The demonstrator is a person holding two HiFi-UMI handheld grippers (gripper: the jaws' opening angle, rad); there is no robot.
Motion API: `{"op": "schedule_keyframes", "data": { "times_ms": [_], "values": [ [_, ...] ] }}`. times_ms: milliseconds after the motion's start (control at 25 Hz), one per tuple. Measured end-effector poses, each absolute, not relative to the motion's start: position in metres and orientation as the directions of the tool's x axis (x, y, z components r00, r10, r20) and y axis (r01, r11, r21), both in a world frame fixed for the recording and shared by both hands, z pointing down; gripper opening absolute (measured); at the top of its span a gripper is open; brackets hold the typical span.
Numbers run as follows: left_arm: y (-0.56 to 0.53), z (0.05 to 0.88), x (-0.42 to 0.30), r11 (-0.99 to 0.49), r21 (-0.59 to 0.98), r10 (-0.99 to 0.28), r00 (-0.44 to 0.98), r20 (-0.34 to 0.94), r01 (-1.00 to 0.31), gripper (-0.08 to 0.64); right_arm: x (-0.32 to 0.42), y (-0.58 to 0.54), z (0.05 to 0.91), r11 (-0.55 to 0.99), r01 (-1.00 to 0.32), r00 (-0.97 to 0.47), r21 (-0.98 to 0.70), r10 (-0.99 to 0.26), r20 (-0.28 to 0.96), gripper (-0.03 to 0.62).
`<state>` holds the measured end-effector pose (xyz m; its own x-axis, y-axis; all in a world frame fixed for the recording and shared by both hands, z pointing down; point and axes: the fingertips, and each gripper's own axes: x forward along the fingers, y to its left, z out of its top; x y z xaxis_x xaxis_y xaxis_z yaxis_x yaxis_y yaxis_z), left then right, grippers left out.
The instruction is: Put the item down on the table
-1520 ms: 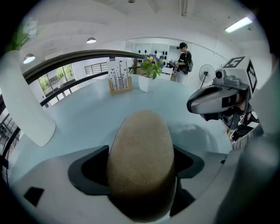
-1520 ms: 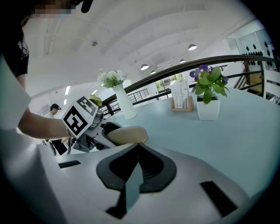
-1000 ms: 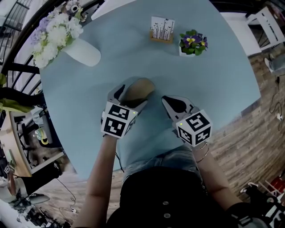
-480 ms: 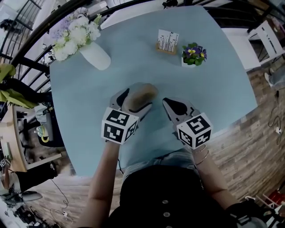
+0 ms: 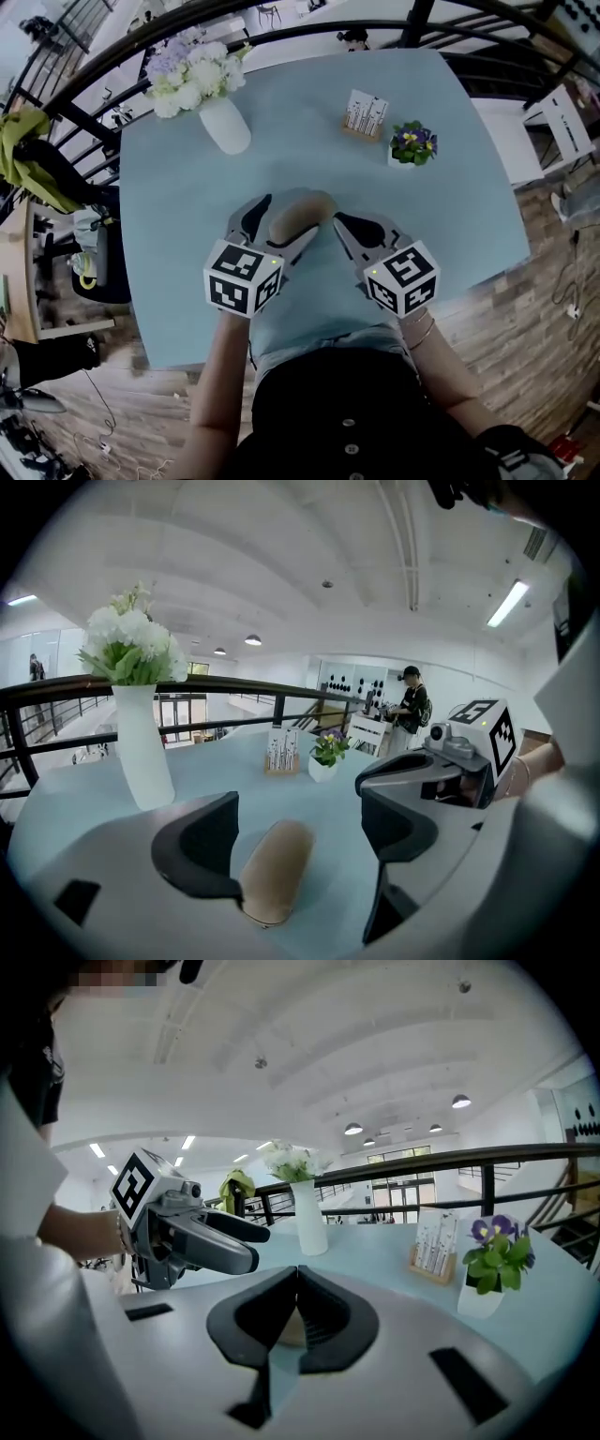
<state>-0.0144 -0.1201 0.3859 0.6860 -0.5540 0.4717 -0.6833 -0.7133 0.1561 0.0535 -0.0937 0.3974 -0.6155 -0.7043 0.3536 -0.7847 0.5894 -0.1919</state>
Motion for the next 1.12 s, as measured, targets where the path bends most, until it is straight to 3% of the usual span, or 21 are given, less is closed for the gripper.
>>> {"op": "schedule_keyframes", "data": {
  "times_ms": [400,680,720,840,1120],
  "values": [
    [-0.105,0.351,-0.043,-0.626,0.21,-0.691,0.659,0.297,-0.751,0.422,0.025,-0.09,0.371,0.692,-0.708,-0.692,-0.143,-0.64,0.334,0.008],
    [-0.085,0.347,-0.052,-0.59,0.249,-0.725,0.639,0.256,-0.768,0.406,0.005,-0.084,0.373,0.717,-0.673,-0.729,-0.182,-0.601,0.327,0.008],
    [-0.083,0.348,-0.054,-0.577,0.254,-0.736,0.629,0.25,-0.776,0.384,0.002,-0.083,0.374,0.718,-0.669,-0.734,-0.193,-0.596,0.324,0.008],
    [-0.076,0.351,-0.06,-0.535,0.266,-0.772,0.592,0.233,-0.802,0.228,-0.003,-0.079,0.374,0.724,-0.66,-0.743,-0.199,-0.591,0.314,0.008],
    [-0.06,0.372,-0.065,-0.486,0.312,-0.774,0.568,0.281,-0.816,0.072,-0.003,-0.073,0.377,0.72,-0.661,-0.745,-0.212,-0.594,0.305,0.008]
  ]
}}
